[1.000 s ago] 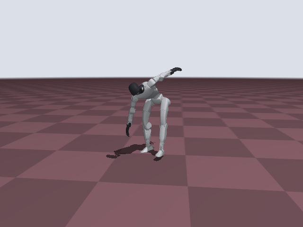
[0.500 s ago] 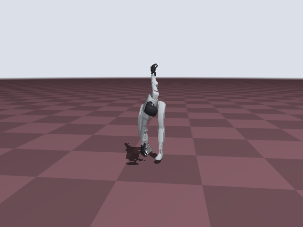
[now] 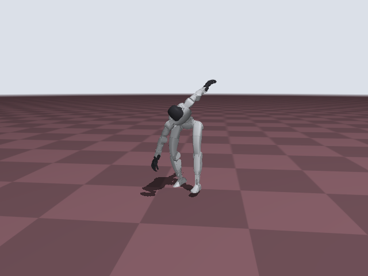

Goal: In place motions

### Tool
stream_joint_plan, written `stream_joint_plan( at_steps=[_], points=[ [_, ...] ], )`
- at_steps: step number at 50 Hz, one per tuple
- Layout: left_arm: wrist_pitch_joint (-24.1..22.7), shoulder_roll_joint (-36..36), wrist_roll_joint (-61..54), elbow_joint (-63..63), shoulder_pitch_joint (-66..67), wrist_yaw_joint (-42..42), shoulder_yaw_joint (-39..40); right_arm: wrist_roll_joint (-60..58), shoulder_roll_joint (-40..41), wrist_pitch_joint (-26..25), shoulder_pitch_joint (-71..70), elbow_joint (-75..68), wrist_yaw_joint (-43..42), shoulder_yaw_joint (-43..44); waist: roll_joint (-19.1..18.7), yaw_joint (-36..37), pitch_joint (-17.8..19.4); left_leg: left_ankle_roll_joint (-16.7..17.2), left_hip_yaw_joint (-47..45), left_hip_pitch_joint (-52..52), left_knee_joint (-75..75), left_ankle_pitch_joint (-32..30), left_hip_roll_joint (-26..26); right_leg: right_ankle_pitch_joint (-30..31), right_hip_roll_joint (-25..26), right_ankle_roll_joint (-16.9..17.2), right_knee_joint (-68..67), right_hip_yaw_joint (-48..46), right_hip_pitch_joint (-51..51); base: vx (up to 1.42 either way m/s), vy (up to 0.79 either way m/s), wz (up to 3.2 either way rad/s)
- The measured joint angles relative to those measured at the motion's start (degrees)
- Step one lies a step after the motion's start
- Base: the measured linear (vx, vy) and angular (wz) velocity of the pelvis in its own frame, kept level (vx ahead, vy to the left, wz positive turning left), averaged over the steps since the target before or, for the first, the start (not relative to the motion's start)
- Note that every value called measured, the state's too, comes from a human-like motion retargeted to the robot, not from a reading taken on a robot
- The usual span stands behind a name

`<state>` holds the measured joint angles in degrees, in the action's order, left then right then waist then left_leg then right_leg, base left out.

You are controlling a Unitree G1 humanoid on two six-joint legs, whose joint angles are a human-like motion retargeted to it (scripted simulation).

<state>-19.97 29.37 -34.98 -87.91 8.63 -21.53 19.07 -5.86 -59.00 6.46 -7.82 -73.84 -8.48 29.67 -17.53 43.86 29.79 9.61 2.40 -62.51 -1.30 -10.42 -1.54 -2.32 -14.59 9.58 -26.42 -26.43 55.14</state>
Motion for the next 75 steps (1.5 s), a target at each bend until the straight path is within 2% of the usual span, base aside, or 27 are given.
stream_joint_plan(
  at_steps=[10, 15, 18, 20, 22, 25, 29, 33, 38, 45, 48, 50, 52, 55, 61, 67, 75],
  points=[
    [5.19, 5.15, 10.85, 8.89, -2.71, 4.05, 5.23, 0.47, 26.12, 0.7, 10.2, -1.72, -2.37, 0.8, 14.77, -17.18, 0.0, -4.57, -4.07, 23.13, 1.2, 5.95, -1.62, 3.61, -1.12, 1.65, 6.26, 4.44, -21.79, -0.06, 0.32, -0.61],
    [6.2, 5.97, 16.83, 10.87, -2.57, 5.84, 6.25, -1.24, 34.22, 0.19, 12.0, -4.08, -4.48, -2.02, 22.71, -26.67, 0.0, -6.76, -6.02, 36.98, 2.21, 10.33, -2.7, 5.04, -1.97, 2.42, 9.9, 5.63, -35.31, 0.26, 0.47, -0.69],
    [6.36, 4.98, 20.49, 11.46, -1.51, 6.76, 9.83, -2.48, 36.33, -0.61, 11.16, -5.95, -6.22, -5.02, 27.12, -32.77, 0.0, -7.96, -7.88, 45.8, 2.55, 13.3, -2.86, 6.02, -2.35, 2.98, 12.83, 5.79, -43.98, 0.34, 0.59, -0.99],
    [6.56, 4.03, 25.23, 12.19, -1.13, 7.58, 12.81, -3.31, 36.52, -1.65, 9.96, -7.7, -6.78, -6.37, 29.3, -36.23, -1.39, -8.31, -9.33, 51.15, 2.31, 15.24, -2.69, 6.85, -2.48, 3.41, 15.32, 5.95, -48.9, 0.31, 0.67, -1.2],
    [6.72, 3.6, 30.75, 13.38, 0.55, 7.79, 14.42, -4.38, 35.92, -2.77, 9.05, -9.63, -6.95, -7.21, 30.71, -39.42, -6.1, -8.54, -11.03, 54.01, 1.93, 17.02, -2.28, 7.98, -2.41, 3.8, 17.92, 6.13, -51.15, 0.35, 0.58, -1.3],
    [6.85, 3.54, 37.08, 15.79, 3.79, 7.59, 13.94, -5.32, 34.11, -3.3, 8.95, -11.55, -6.57, -7.78, 30.7, -42.16, -12.29, -8.94, -13.28, 58.29, 2.03, 19.75, -1.68, 9.36, -2.04, 4.02, 20.57, 6.82, -54.14, 0.37, 0.48, -1.29],
    [7.39, 3.17, 38.8, 17.36, 6.06, 8.63, 12.75, -7.56, 33.17, -3.81, 10.56, -10.81, -5.54, -7.12, 29.72, -42.44, -17.99, -9.38, -15.93, 62.64, 2.45, 22.43, -1.23, 9.6, -0.83, 3.42, 21.53, 10.48, -55.96, 0.29, 0.29, -1.2],
    [9.44, 0.68, 36.52, 16.81, 6.9, 12.56, 13.57, -11.14, 33.41, -4.25, 11.13, -9.83, -3.5, -7.75, 27.66, -43.99, -21.79, -9.44, -18.78, 66.13, 1.91, 23.65, -0.43, 9.41, 0.73, 2.93, 21.76, 14.05, -56.95, 0.11, 0.19, -0.89],
    [14.23, -2.48, 39.87, 15.16, 8.02, 20.75, 11.76, -13.26, 35.39, -5.08, 10.5, -10.26, -2.48, -8.84, 24.15, -49.18, -25.33, -9.02, -20.15, 67.69, 1.42, 24.28, 0.58, 9.45, 2.17, 2.76, 23.07, 15.25, -57.79, -0.08, 0.14, -0.31],
    [15.94, -8.37, 41.38, 11.96, 4.47, 24.38, 8.96, -10.09, 41.86, -6.97, 10.83, -11.82, 4.2, -10.89, 21.07, -52.88, -25.0, -8.35, -21.75, 69.55, 1.55, 24.31, 1.99, 9.51, 3.85, 1.62, 23.51, 16.45, -58.91, -0.16, 0.07, -0.14],
    [16.9, -9.68, 42.27, 9.35, 2.51, 28.0, 7.62, -10.76, 44.7, -7.57, 11.83, -12.51, 12.86, -11.3, 20.62, -52.35, -25.19, -8.03, -22.23, 70.13, 1.94, 24.4, 2.32, 9.69, 4.2, 1.24, 23.72, 16.97, -59.22, -0.06, 0.01, -0.2],
    [17.99, -10.37, 43.11, 8.28, 1.73, 32.51, 6.47, -11.33, 46.21, -7.81, 12.28, -12.91, 20.85, -11.57, 20.38, -51.61, -25.46, -7.78, -22.58, 70.4, 2.21, 24.45, 2.51, 9.77, 4.43, 0.98, 23.79, 17.31, -59.27, -0.03, -0.04, -0.22],
    [18.83, -11.12, 43.54, 7.94, 1.53, 36.77, 5.14, -11.78, 47.44, -8.48, 12.65, -12.77, 25.2, -12.35, 20.13, -50.97, -25.77, -7.58, -22.98, 70.64, 2.46, 24.38, 2.7, 9.86, 4.6, 0.74, 23.76, 17.67, -59.28, 0.02, -0.01, -0.2],
    [19.35, -12.08, 44.07, 7.96, 1.34, 40.17, 3.59, -12.6, 48.94, -8.57, 12.88, -11.5, 24.36, -14.9, 19.97, -50.76, -25.89, -7.3, -23.23, 70.73, 2.96, 24.14, 2.95, 9.95, 4.69, 0.48, 23.73, 17.83, -59.37, 0.0, 0.0, 0.0],
    [20.19, -13.27, 43.72, 7.41, 0.63, 38.24, 0.85, -13.67, 50.88, -10.56, 10.85, -10.99, 20.97, -24.28, 20.5, -51.72, -26.27, -6.99, -22.73, 70.67, 3.87, 23.79, 3.3, 9.96, 4.75, 0.1, 23.9, 17.41, -60.24, 0.01, 0.0, 0.03],
    [21.75, -13.85, 44.71, 6.33, -1.32, 40.1, -2.83, -19.05, 53.14, -13.22, 7.47, -9.98, 24.31, -32.31, 21.85, -49.83, -27.35, -7.15, -21.83, 70.13, 4.42, 23.68, 3.08, 9.86, 4.28, 0.12, 23.91, 16.37, -60.8, 0.08, 0.02, 0.21],
    [19.66, -14.44, 46.12, 6.89, -3.08, 40.95, -6.39, -27.63, 54.23, -10.61, 3.77, -2.52, 29.91, -39.88, 23.14, -47.69, -27.45, -7.97, -19.73, 69.54, 3.71, 23.6, 1.94, 9.67, 3.48, 0.4, 23.8, 14.27, -61.79, 0.08, 0.08, 0.32]
  ],
)
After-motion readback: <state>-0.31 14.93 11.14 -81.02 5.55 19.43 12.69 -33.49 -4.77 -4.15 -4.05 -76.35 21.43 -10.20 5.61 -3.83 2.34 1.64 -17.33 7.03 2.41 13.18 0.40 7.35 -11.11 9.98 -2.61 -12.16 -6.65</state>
